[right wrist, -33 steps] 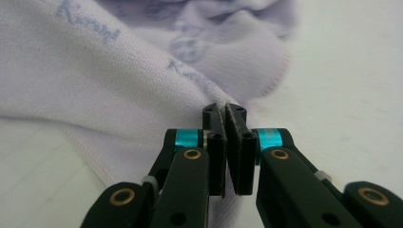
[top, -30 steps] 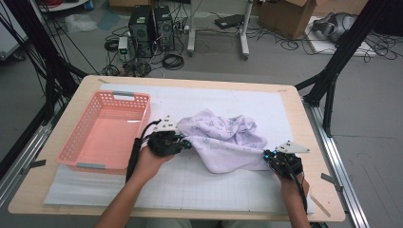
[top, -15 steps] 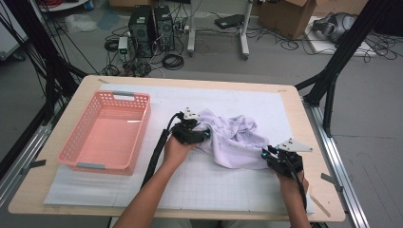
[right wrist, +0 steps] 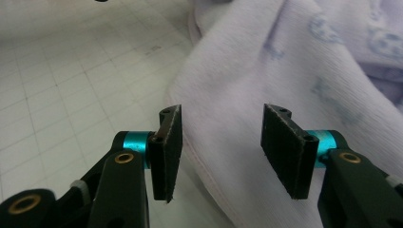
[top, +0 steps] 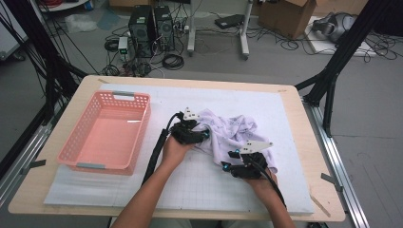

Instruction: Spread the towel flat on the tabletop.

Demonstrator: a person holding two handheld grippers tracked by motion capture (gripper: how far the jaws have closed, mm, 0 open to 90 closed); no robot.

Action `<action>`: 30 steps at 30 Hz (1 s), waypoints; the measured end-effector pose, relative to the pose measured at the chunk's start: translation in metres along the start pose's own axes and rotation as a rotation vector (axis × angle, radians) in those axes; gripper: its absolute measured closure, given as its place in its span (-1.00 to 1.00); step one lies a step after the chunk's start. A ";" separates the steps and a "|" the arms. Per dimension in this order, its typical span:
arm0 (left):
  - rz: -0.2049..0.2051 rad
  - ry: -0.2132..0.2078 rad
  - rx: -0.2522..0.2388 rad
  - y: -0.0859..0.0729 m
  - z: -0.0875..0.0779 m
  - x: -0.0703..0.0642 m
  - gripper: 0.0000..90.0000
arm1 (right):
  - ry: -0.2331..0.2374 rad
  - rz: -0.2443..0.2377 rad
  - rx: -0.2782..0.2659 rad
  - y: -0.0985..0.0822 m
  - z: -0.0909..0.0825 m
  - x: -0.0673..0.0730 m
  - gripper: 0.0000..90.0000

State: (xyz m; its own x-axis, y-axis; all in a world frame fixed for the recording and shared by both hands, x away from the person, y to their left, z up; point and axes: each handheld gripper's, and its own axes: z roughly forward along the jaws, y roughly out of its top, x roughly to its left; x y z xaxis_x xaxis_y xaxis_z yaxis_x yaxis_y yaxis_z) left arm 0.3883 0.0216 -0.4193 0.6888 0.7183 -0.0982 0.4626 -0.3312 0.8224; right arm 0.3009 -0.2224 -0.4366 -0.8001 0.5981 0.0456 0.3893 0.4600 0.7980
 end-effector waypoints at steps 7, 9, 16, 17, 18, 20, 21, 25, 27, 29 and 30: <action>0.022 -0.015 0.006 -0.001 -0.002 0.001 0.18 | -0.064 -0.025 0.013 0.003 0.005 -0.004 0.99; 0.037 -0.022 0.008 -0.002 -0.002 0.002 0.17 | -0.086 0.019 -0.017 0.002 -0.001 -0.011 0.99; 0.041 -0.019 0.009 -0.002 -0.002 0.002 0.16 | -0.007 0.043 -0.053 0.003 -0.004 -0.010 0.20; 0.038 -0.021 0.008 -0.002 -0.001 0.002 0.16 | 0.000 0.022 -0.029 0.003 0.001 -0.006 0.08; 0.038 -0.020 0.008 -0.002 -0.002 0.002 0.16 | 0.006 -0.003 -0.005 0.003 0.006 -0.002 0.00; 0.040 -0.020 0.006 -0.002 -0.002 0.001 0.16 | -0.001 -0.040 0.042 0.000 0.016 0.005 -0.07; 0.046 -0.021 0.009 -0.001 -0.002 0.002 0.16 | -0.020 -0.058 0.064 -0.001 0.020 0.007 -0.03; 0.040 -0.029 0.008 -0.002 -0.004 0.003 0.16 | -0.072 -0.068 0.050 0.001 0.014 0.005 0.87; 0.034 -0.035 -0.003 -0.003 -0.005 0.004 0.14 | -0.073 -0.042 0.029 0.001 0.008 0.000 0.89; 0.023 -0.039 -0.007 -0.004 -0.007 0.005 0.10 | -0.079 -0.003 0.005 0.001 0.003 -0.005 0.89; 0.020 -0.043 0.000 -0.005 -0.008 0.005 0.07 | -0.083 0.018 -0.012 0.001 0.001 -0.009 0.89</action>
State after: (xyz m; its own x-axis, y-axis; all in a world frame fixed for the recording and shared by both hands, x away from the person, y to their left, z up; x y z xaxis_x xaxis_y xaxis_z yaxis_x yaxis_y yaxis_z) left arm 0.3852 0.0322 -0.4192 0.7215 0.6843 -0.1053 0.4479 -0.3453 0.8247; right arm 0.3085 -0.2269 -0.4369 -0.7524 0.6586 0.0104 0.3973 0.4412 0.8047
